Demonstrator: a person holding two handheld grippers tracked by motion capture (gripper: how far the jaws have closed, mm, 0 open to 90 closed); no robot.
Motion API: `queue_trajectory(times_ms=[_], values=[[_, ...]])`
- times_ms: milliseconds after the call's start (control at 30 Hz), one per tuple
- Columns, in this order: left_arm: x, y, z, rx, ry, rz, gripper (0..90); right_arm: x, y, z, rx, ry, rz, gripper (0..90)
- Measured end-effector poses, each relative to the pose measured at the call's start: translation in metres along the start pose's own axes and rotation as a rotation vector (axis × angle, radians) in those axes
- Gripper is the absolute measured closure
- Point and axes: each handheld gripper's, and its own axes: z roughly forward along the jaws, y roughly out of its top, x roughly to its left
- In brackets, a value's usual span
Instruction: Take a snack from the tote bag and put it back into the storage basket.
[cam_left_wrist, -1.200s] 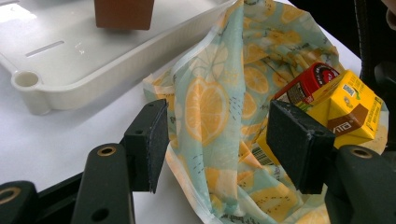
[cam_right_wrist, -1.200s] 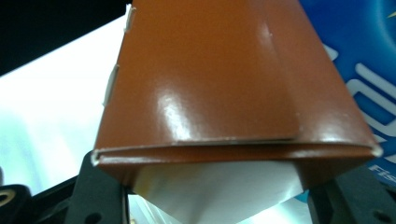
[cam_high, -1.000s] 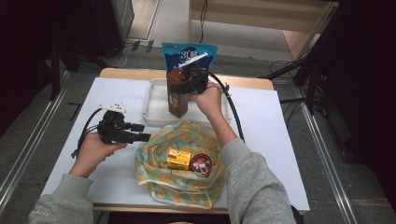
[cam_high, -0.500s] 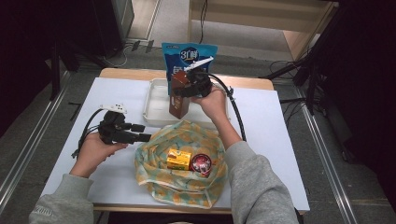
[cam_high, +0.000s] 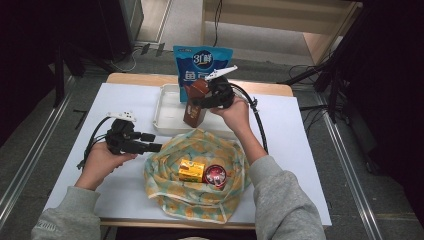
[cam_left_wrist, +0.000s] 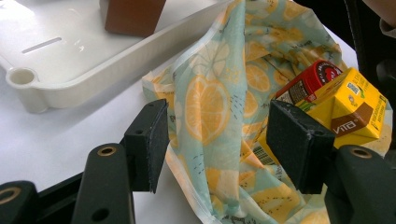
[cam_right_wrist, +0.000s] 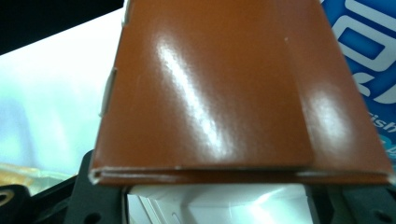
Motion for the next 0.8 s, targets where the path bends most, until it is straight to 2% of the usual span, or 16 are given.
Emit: queue_trajectory(times_ms=[400, 633, 733, 800], values=[[-0.001, 0.000, 0.003, 0.013, 0.001, 0.007, 39.4, -0.008, -0.019, -0.015, -0.033, 0.030, -0.001, 41.7], [-0.001, 0.000, 0.003, 0.016, 0.002, 0.008, 39.4, -0.009, -0.028, -0.023, -0.027, 0.041, -0.013, 41.0], [-0.001, 0.000, 0.004, 0.015, 0.001, 0.008, 39.4, -0.010, -0.032, -0.025, -0.020, 0.044, -0.009, 39.4], [-0.002, 0.001, 0.004, 0.015, 0.000, 0.006, 39.4, -0.013, -0.036, -0.025, 0.002, 0.054, 0.007, 37.0]])
